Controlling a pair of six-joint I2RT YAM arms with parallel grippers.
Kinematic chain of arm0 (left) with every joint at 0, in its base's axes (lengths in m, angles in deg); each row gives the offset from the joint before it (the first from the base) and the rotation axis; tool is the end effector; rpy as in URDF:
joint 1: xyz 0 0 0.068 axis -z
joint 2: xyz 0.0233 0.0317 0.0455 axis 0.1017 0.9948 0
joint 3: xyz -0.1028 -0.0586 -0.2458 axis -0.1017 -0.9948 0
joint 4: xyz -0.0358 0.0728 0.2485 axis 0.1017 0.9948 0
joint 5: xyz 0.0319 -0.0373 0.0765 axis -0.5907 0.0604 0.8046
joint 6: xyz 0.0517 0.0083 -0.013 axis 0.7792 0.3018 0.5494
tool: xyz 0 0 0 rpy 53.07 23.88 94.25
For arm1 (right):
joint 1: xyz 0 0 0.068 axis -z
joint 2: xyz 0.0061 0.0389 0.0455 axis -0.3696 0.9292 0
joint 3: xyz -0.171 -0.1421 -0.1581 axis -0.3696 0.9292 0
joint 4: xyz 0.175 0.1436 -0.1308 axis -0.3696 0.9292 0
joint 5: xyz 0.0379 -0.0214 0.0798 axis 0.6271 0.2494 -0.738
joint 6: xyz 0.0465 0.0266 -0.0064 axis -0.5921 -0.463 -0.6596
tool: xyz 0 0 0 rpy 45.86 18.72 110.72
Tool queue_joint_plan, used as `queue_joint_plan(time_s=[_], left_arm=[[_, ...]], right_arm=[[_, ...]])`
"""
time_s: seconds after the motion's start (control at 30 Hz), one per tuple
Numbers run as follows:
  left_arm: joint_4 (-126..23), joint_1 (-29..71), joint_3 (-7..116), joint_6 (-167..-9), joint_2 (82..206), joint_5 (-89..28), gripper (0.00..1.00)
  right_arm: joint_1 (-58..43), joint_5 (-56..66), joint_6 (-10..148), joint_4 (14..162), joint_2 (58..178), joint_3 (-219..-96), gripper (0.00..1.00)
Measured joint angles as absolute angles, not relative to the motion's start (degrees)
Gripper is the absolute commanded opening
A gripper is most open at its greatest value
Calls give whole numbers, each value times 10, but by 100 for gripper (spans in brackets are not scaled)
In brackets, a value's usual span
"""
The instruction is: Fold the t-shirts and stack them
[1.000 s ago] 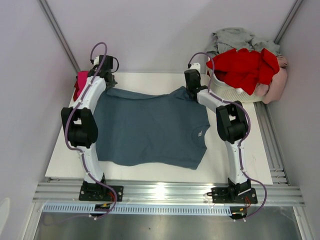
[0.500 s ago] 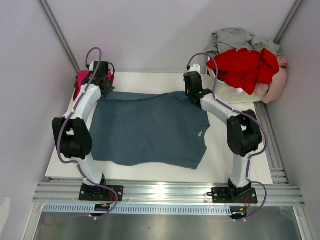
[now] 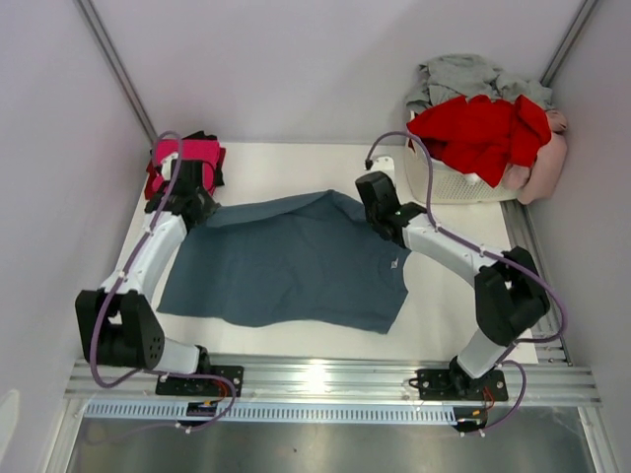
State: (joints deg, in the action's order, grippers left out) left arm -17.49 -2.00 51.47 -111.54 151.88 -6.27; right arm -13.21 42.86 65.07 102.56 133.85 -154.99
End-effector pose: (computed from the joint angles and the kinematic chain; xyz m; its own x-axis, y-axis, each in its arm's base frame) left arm 0.3157 -0.0112 0.2945 -0.5220 -0.5158 -0.6793 -0.5167 0.8249 -0.2293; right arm 0.3239 0.2037 0.2654 -0.5378 -0.1824 -0.8231 -0.0694 0.9826 -0.1724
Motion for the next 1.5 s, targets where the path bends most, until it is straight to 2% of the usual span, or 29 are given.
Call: queue_joint_plan(time_s=[0.2,0.33,0.67,1.5], left_arm=[[-176,-33,449,-1140,1427,-63,0],[-183,-79,413,-1157,1391,-72,0],[-183,-148,363,-1167,1363,-94,0],[-186,-151,342,-1167,1367,-150,0]], right_arm=[[-139,467,610,1053,1266,-1460,0],[-143,485,580,1070,1221,-1413,0],[-175,496,496,1123,1104,-1297,0],[-277,514,339,1229,1069,-1237,0]])
